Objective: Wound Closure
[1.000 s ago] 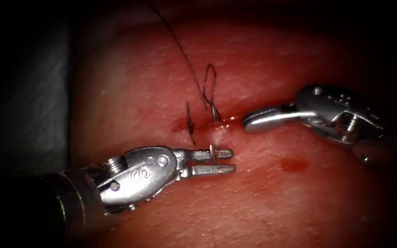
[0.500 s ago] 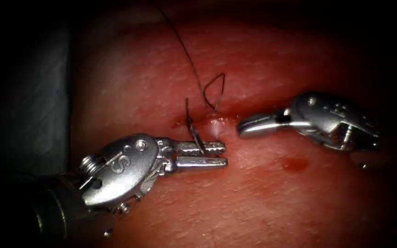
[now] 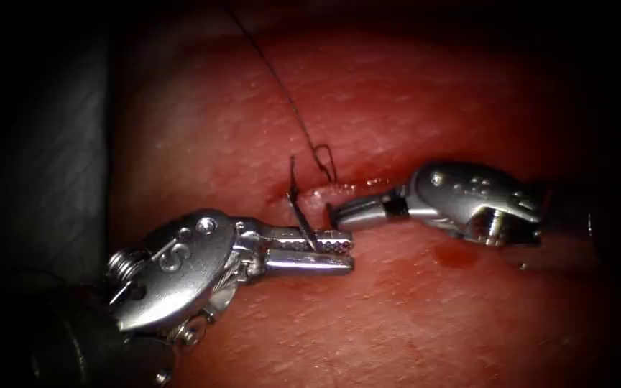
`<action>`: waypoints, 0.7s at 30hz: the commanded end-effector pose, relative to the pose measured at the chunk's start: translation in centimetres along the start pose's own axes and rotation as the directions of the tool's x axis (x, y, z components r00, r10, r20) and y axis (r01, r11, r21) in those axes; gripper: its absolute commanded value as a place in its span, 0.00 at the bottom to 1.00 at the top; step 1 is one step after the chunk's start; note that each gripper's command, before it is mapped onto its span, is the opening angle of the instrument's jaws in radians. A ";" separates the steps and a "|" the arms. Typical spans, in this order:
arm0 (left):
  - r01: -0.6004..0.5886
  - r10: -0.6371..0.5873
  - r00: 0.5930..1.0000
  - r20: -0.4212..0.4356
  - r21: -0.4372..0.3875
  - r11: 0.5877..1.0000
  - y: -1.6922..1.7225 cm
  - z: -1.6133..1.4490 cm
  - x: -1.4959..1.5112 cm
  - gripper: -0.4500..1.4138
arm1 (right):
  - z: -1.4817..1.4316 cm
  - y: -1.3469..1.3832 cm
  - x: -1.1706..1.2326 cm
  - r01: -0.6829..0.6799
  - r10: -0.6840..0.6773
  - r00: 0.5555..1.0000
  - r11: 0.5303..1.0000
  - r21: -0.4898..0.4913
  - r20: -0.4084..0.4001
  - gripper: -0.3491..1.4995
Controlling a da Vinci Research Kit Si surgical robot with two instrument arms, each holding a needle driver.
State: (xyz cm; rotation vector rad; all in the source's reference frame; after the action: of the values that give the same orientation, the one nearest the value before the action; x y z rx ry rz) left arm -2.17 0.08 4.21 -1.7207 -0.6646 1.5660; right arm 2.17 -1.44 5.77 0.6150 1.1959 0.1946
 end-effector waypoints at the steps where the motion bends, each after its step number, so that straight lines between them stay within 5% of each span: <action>1: 0.001 -0.001 1.000 0.001 -0.005 1.000 -0.01 0.06 -0.06 0.00 | 0.08 0.00 -0.10 -0.002 0.002 1.000 1.000 -0.001 0.003 0.00; 6: 0.011 -0.011 1.000 0.001 -0.017 1.000 0.09 0.05 -0.01 0.00 | 0.06 0.01 -0.14 0.001 -0.001 1.000 1.000 -0.005 0.011 0.00; 21: -0.199 0.199 0.980 0.003 -0.051 0.979 0.39 -0.22 0.22 0.00 | 0.05 0.06 -0.21 -0.027 0.027 0.999 0.999 -0.032 0.018 0.00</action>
State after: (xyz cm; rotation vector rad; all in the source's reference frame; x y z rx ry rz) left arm -1.87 0.01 3.67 -1.8739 -0.5440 1.7139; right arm 2.07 -1.41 5.94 0.6024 1.1599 0.2399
